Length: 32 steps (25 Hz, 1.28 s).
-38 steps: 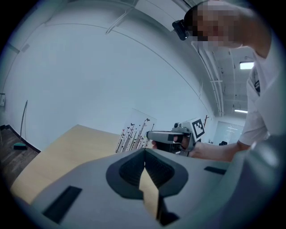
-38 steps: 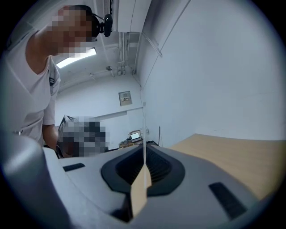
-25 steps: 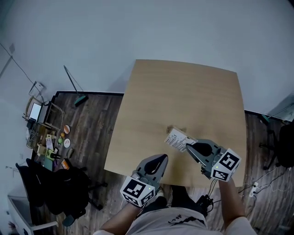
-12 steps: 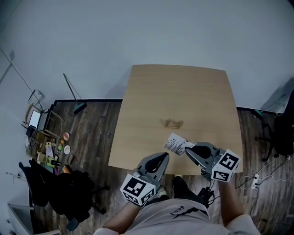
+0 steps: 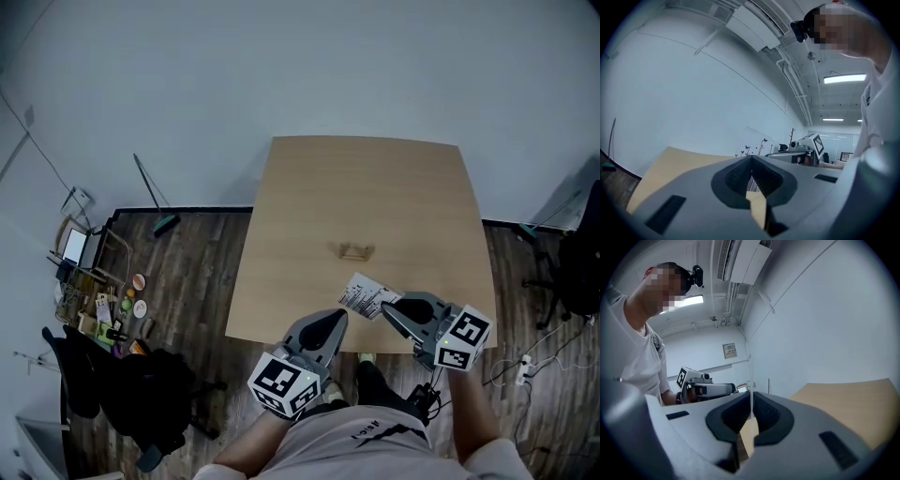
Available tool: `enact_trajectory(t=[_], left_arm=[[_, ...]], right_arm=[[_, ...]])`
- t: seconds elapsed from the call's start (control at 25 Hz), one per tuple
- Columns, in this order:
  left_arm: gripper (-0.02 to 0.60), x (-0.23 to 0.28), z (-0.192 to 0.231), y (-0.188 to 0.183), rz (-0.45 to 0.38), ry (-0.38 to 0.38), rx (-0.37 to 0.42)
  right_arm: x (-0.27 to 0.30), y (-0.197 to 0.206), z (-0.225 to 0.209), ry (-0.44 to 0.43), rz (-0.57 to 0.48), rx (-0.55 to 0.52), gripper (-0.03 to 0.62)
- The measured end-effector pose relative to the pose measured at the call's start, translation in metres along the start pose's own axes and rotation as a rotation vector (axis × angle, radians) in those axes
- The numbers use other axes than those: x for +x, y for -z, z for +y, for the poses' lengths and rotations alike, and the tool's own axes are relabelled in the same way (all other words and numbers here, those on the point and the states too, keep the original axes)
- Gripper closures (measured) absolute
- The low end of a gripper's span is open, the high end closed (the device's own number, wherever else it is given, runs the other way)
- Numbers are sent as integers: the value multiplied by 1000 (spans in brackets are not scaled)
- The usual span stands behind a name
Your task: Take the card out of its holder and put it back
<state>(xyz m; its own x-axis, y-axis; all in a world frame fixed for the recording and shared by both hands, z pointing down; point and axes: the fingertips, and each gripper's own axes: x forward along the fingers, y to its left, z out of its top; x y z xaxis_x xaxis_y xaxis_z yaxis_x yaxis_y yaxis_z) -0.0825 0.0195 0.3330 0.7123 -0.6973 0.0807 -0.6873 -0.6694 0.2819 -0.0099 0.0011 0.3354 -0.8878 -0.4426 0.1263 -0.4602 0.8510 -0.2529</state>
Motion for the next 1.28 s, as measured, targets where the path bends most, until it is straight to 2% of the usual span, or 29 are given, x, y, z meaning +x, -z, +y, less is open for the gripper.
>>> enact_trajectory(t=[0.48, 0.84, 1.04, 1.28], left_arm=[[569, 19, 11, 4, 8, -1, -15], [569, 69, 41, 17, 24, -18, -29], [569, 99, 65, 35, 70, -66, -46], [569, 136, 89, 62, 125, -101, -48]], right_arm=[[3, 3, -26, -7, -5, 14, 569], [17, 1, -117, -32, 19, -65, 569], [37, 16, -161, -104, 79, -122, 569], [65, 44, -222, -182, 126, -122, 569]])
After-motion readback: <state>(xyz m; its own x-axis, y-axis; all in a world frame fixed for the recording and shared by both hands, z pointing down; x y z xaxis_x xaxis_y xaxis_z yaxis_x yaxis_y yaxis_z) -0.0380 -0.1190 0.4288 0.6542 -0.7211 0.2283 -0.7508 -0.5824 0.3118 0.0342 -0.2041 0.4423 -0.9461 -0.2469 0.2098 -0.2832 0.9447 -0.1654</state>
